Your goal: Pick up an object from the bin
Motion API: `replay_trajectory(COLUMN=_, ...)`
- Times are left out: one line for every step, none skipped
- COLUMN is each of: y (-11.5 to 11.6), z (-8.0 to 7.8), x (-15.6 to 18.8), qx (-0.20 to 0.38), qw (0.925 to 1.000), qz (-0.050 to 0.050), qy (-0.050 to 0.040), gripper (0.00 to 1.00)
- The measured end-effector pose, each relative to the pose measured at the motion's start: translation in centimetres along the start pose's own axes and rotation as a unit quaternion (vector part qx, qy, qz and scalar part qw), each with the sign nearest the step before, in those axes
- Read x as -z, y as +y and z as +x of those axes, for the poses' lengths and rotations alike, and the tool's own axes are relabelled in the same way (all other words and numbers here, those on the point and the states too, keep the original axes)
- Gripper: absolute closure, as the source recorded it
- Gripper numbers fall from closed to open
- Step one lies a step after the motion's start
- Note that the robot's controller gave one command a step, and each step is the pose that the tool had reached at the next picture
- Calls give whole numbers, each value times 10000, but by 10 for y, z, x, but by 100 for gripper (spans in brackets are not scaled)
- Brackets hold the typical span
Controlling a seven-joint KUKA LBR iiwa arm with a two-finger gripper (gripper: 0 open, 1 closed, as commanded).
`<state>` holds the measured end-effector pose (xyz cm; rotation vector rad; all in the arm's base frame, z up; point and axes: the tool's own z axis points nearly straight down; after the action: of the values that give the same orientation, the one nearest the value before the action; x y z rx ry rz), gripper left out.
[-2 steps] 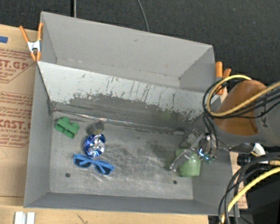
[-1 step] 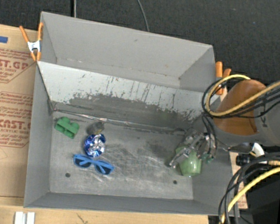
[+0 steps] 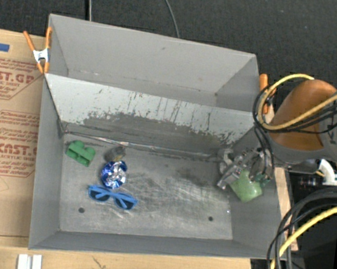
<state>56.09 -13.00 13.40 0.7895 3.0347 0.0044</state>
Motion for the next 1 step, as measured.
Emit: replay_trajectory(y=1, z=0, x=4, qx=6, qw=10000, qz=14, qy=16, gripper=100)
